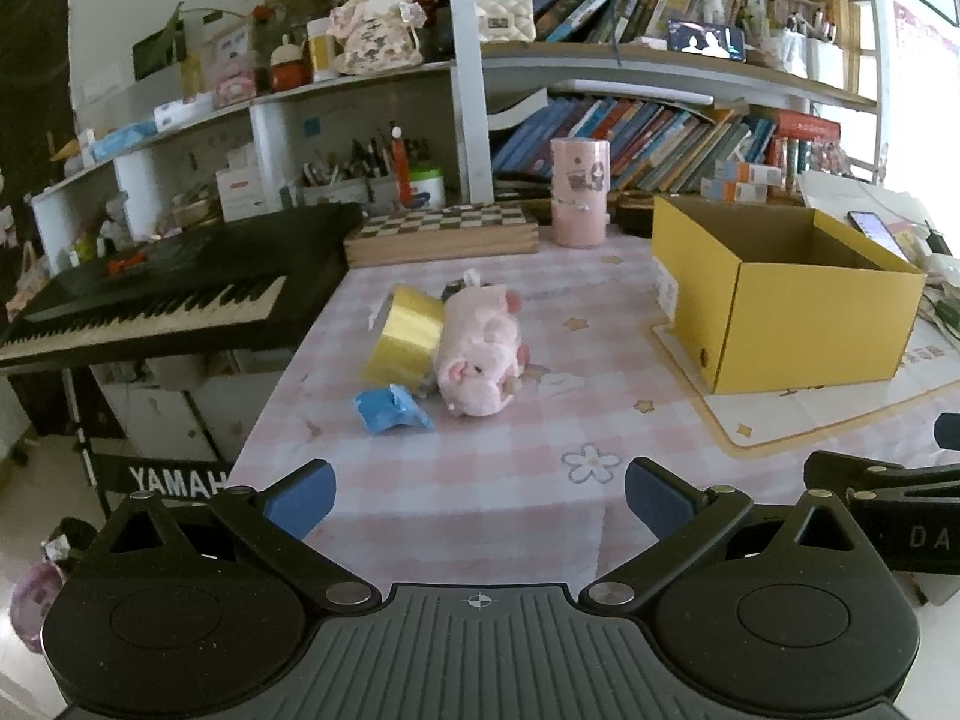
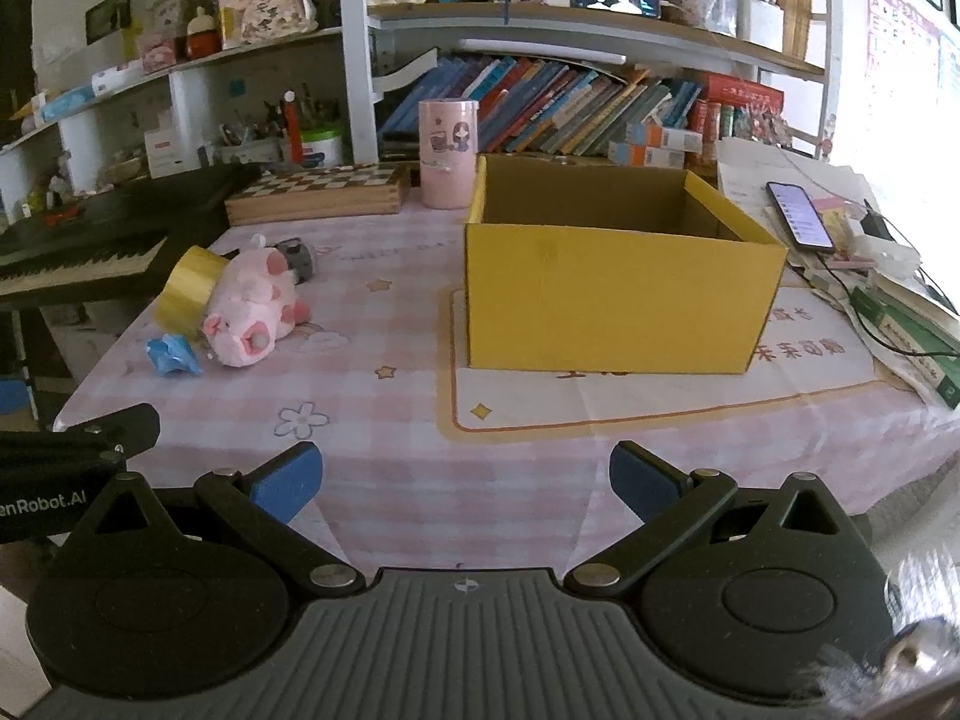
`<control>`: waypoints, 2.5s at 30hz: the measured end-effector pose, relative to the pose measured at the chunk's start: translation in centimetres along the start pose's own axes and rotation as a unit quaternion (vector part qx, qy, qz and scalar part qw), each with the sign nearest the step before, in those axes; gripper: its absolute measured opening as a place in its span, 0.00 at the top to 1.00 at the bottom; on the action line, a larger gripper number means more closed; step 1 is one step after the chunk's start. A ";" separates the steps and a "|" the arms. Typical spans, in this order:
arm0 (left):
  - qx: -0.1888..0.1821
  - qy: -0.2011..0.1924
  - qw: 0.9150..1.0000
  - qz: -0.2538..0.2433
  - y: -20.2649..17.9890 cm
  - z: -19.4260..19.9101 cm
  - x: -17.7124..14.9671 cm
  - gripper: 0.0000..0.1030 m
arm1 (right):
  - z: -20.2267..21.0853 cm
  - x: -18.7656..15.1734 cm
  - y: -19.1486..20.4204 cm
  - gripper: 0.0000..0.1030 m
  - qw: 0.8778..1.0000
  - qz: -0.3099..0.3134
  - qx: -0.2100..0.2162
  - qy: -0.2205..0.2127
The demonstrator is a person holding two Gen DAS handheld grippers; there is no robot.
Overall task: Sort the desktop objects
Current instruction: 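Reach left tool to the blue wrapped item while right tool reaches the pink plush pig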
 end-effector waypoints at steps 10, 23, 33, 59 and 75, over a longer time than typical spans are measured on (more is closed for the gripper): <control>0.005 -0.020 1.000 0.014 1.5 0.5 0.4 0.00 | -0.6 0.9 1.5 0.00 1.000 0.005 0.026 -0.012; 0.022 -0.029 0.999 0.011 2.6 0.5 0.8 0.00 | -1.5 1.4 3.0 0.01 0.998 0.007 0.057 -0.019; 0.037 -0.015 0.999 0.030 5.0 -0.8 0.9 0.00 | -3.0 2.2 5.2 0.02 0.996 0.020 0.085 -0.019; 0.038 0.039 0.996 0.066 10.1 -8.7 2.1 0.02 | -11.7 7.4 11.0 0.05 0.991 0.010 0.135 0.019; -0.011 0.103 0.991 0.081 10.4 -15.4 1.7 0.43 | -16.7 9.3 13.9 0.07 0.982 0.011 0.176 0.064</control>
Point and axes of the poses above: each gripper's, at about its wrist camera, not at the fingertips, and z roughly against the way its jaws point, y to its left, x to its top, the point moved 7 cm from there along -z, roughly the way its jaws point, and after that the axes turned 8 degrees about -x, right-handed, at the moved point
